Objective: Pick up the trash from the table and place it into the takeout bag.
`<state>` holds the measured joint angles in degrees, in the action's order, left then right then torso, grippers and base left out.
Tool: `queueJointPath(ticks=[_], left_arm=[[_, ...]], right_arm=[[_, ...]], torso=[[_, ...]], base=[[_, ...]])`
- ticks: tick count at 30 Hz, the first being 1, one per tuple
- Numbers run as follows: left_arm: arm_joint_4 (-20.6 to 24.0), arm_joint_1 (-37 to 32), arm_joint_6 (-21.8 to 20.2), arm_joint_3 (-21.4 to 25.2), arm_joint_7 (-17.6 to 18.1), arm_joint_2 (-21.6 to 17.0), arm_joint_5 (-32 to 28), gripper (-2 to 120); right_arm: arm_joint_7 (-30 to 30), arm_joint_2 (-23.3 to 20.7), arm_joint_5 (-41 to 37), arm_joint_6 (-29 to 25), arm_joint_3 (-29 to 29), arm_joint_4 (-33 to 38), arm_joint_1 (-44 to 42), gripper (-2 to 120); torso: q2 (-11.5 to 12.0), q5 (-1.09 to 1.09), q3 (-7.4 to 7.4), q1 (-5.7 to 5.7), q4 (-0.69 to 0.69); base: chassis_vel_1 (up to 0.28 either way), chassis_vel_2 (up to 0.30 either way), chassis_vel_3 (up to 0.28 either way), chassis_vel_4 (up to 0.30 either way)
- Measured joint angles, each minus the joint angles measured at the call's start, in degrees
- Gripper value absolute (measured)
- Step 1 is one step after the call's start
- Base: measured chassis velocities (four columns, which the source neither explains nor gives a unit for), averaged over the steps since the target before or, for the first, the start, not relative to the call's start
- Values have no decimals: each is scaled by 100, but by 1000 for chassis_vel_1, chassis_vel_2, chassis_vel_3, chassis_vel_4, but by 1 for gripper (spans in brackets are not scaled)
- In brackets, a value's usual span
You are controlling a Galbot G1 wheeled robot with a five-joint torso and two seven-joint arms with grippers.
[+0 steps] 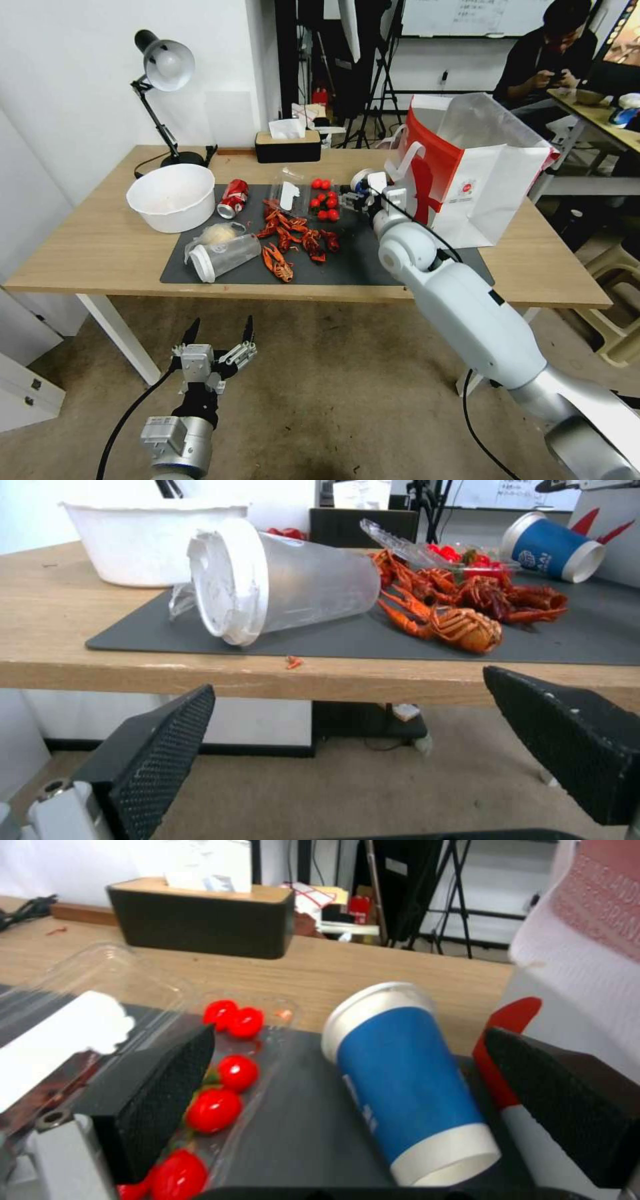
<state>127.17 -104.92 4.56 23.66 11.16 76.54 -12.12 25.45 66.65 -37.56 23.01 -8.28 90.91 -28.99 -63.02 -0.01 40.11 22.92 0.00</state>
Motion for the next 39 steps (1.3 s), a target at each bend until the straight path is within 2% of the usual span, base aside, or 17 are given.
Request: queueJointPath(ticks=[8, 21, 39], left_arm=[[-2, -2, -1, 2, 19, 1, -5, 100], [4, -38, 14, 12, 34, -2, -4, 100], [5, -43, 25, 1, 70, -11, -6, 100]], right_arm=[[40, 40, -510, 431, 35, -568, 542, 100], [-178, 213, -764, 813, 102, -1547, 1106, 100], [-247, 429, -914, 1021, 159, -2109, 1369, 100]], torso=[[0, 1, 0, 0, 0], [-1, 1, 0, 0, -1], [-1, 1, 0, 0, 0]], base=[[0, 0, 0, 0], [0, 0, 0, 0], [0, 0, 0, 0]])
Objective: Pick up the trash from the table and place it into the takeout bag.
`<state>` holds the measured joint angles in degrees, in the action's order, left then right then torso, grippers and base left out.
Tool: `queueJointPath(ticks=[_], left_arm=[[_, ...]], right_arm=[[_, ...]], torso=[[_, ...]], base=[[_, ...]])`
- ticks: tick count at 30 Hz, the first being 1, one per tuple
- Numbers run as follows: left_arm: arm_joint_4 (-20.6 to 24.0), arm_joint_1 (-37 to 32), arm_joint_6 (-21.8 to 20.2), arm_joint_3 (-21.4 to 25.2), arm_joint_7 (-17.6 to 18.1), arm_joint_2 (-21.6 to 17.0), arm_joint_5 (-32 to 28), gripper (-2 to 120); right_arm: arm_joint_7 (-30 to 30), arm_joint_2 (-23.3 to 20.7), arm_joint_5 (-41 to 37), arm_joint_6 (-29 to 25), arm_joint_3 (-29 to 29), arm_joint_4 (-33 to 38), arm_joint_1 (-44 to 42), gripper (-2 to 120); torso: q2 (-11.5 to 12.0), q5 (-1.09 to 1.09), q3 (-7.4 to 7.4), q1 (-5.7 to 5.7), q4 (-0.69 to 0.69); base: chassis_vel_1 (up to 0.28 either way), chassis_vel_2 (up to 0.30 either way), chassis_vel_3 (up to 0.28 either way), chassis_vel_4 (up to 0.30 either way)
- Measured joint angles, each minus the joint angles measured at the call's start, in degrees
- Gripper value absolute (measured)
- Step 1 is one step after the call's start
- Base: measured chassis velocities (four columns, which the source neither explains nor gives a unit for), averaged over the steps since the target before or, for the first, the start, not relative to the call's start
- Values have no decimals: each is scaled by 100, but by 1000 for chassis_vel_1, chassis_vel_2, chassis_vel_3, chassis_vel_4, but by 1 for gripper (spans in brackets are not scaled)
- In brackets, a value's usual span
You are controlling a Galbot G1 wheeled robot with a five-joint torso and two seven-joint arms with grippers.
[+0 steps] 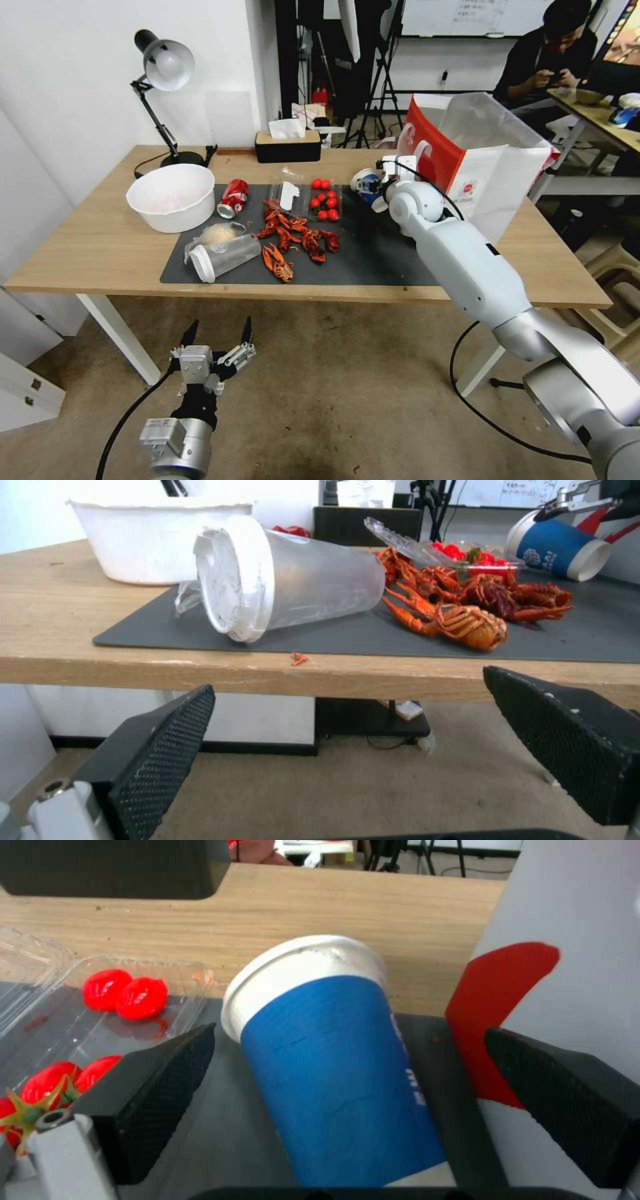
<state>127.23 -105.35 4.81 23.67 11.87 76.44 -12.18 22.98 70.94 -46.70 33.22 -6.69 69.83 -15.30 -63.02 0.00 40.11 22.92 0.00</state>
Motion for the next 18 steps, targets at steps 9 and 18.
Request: queueJointPath(ticks=[9, 18], left_arm=[[5, -13, 18, -21, 6, 20, 6, 100], [3, -19, 41, -26, 7, 22, 10, 100]], right_arm=[[-29, 55, -59, 113, 21, -128, 2, 100], [-44, 75, -107, 235, 37, -233, -13, 100]], torso=[[0, 0, 0, 0, 0], [0, 0, 0, 0, 0]], base=[[0, 0, 0, 0], [0, 0, 0, 0]])
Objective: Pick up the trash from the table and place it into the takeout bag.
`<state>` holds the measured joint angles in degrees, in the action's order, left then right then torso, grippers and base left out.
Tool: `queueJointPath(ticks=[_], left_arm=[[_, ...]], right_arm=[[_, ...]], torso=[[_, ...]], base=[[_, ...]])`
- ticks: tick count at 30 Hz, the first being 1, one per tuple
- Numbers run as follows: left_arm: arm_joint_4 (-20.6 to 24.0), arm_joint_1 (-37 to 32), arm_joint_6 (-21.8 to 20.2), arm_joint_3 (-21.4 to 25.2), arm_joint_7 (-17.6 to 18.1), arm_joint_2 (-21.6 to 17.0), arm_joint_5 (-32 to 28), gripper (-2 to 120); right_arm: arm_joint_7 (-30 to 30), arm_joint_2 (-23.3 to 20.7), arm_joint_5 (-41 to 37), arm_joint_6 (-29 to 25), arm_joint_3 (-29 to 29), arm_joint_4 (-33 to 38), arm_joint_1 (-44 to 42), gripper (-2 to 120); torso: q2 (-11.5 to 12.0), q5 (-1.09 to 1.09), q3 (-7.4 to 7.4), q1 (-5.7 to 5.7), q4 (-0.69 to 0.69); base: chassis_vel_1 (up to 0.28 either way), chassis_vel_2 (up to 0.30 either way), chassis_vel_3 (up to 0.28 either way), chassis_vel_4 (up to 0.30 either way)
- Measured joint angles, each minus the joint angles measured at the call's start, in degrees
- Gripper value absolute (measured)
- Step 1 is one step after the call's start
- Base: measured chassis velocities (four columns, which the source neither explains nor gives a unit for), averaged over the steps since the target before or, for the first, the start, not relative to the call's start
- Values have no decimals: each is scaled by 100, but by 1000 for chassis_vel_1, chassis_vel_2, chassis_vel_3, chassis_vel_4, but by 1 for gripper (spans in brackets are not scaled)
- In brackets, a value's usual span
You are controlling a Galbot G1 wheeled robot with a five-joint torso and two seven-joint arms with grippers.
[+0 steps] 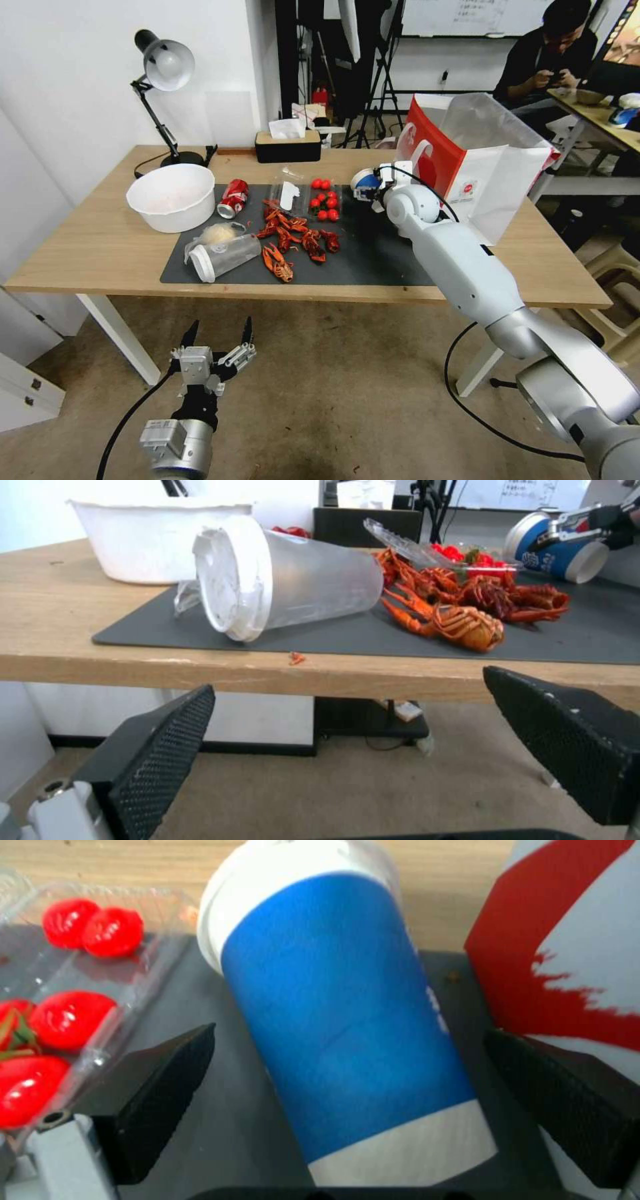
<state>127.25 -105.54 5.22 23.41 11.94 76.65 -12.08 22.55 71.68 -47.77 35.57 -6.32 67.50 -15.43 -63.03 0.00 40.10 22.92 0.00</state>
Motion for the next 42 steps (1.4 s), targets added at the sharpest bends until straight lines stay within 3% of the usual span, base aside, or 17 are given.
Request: queueJointPath(ticks=[16, 27, 31, 37, 42], left_arm=[[-69, 44, 18, -10, 2, -8, -7, 100], [-97, 62, 40, -15, 10, -9, -10, 100], [-93, 57, 40, -25, 10, -4, 3, 100], [-63, 38, 40, -22, 16, 3, 9, 100], [-52, 27, 49, -26, 20, 16, 34, 100]], right_arm=[[-53, 140, 119, 99, 56, -281, -28, 99], [-41, 85, 83, -70, 125, -45, -201, 67], [-7, -9, 22, -70, 127, 94, -262, 49], [5, -91, -48, -63, 127, 223, -287, 38], [11, -151, -88, -56, 128, 340, -326, 37]], torso=[[0, 0, 0, 0, 0], [0, 0, 0, 0, -1], [0, 0, 0, 0, 0], [0, 0, 0, 0, 0], [0, 0, 0, 0, -1]], base=[[0, 0, 0, 0], [0, 0, 0, 0], [0, 0, 0, 0], [0, 0, 0, 0], [0, 0, 0, 0]])
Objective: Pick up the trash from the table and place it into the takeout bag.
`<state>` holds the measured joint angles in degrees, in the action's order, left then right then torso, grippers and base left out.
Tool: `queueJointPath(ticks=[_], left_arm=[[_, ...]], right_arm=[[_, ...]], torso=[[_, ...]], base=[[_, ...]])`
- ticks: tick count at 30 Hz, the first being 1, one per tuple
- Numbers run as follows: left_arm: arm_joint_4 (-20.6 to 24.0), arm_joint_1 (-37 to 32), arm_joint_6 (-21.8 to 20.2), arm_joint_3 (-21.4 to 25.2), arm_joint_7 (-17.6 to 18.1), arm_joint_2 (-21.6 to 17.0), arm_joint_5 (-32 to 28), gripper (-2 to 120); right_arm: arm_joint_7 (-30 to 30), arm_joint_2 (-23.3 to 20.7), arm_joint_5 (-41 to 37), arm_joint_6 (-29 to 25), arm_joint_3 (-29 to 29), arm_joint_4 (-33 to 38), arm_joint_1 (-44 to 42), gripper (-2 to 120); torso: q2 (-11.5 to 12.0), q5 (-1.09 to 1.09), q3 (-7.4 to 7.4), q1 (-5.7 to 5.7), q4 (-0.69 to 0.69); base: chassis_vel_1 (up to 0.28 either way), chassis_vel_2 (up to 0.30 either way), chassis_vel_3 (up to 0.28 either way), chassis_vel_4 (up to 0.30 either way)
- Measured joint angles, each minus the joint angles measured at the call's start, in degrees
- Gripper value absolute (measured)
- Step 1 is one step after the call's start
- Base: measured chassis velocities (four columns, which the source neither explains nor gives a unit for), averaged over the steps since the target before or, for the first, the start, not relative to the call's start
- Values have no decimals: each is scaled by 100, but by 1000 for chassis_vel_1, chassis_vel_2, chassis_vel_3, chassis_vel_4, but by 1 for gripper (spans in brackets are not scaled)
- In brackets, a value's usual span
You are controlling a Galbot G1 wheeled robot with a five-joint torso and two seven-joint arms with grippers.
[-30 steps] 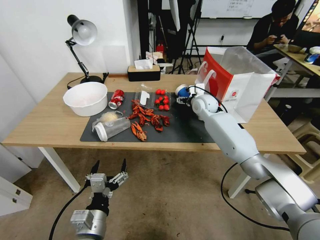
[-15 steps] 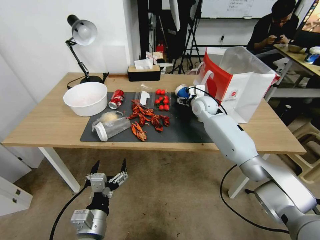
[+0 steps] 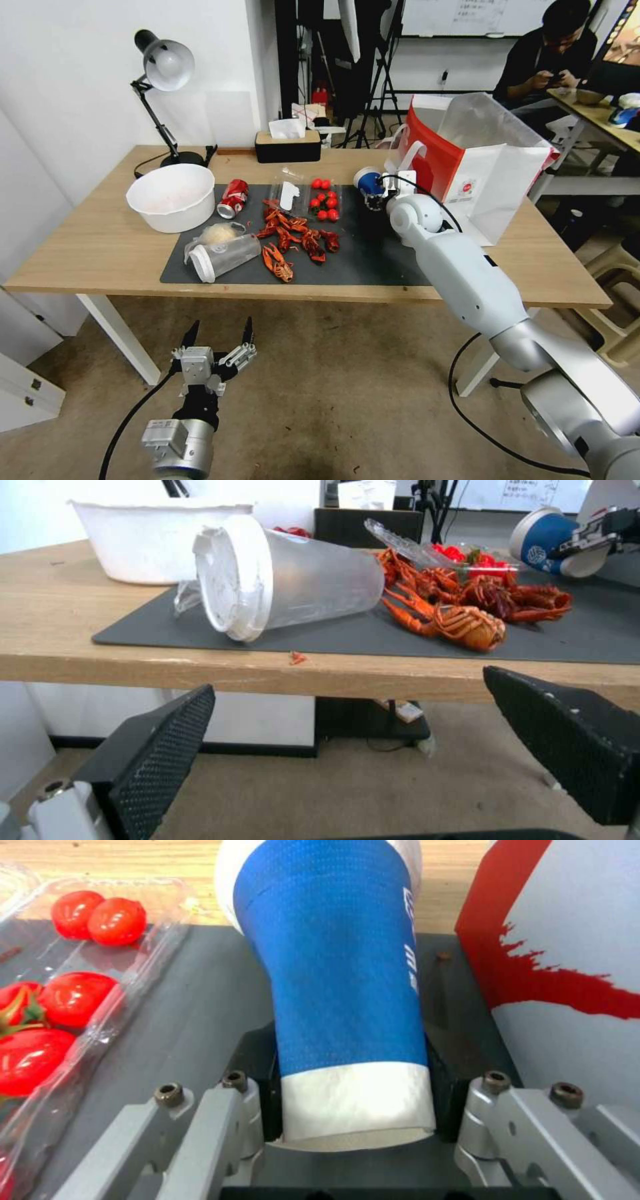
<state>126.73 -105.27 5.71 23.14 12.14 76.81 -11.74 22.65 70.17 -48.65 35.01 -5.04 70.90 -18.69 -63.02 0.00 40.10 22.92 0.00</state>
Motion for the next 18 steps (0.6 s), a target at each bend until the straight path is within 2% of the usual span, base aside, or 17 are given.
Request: queueJointPath(ticks=[8, 11, 12, 15, 16, 18], left_arm=[[43, -7, 6, -10, 9, 23, 50, 100], [77, -36, 32, 21, 9, 41, 103, 100], [77, -36, 32, 21, 9, 41, 103, 100], [118, -86, 59, 42, 10, 61, 112, 100], [118, -86, 59, 42, 10, 61, 112, 100], [140, -123, 71, 42, 15, 83, 136, 100]], right_arm=[[5, -325, -10, 15, 4, 770, -213, 37], [118, -555, -229, 138, -6, 1469, -433, 37], [118, -555, -229, 138, -6, 1469, -433, 37], [361, -758, -618, 381, 40, 2252, -758, 37], [361, -758, -618, 381, 40, 2252, -758, 37], [493, -903, -754, 490, 141, 2806, -1028, 37]], torso=[[0, 0, 0, 0, 1], [-1, 1, 0, 0, 1], [-1, 1, 0, 0, 1], [0, -1, 0, -1, 0], [0, -1, 0, -1, 0], [0, 1, -1, -1, 0]], base=[[0, 0, 0, 0], [0, 0, 0, 0], [0, 0, 0, 0], [0, 0, 0, 0], [0, 0, 0, 0], [0, 0, 0, 0]])
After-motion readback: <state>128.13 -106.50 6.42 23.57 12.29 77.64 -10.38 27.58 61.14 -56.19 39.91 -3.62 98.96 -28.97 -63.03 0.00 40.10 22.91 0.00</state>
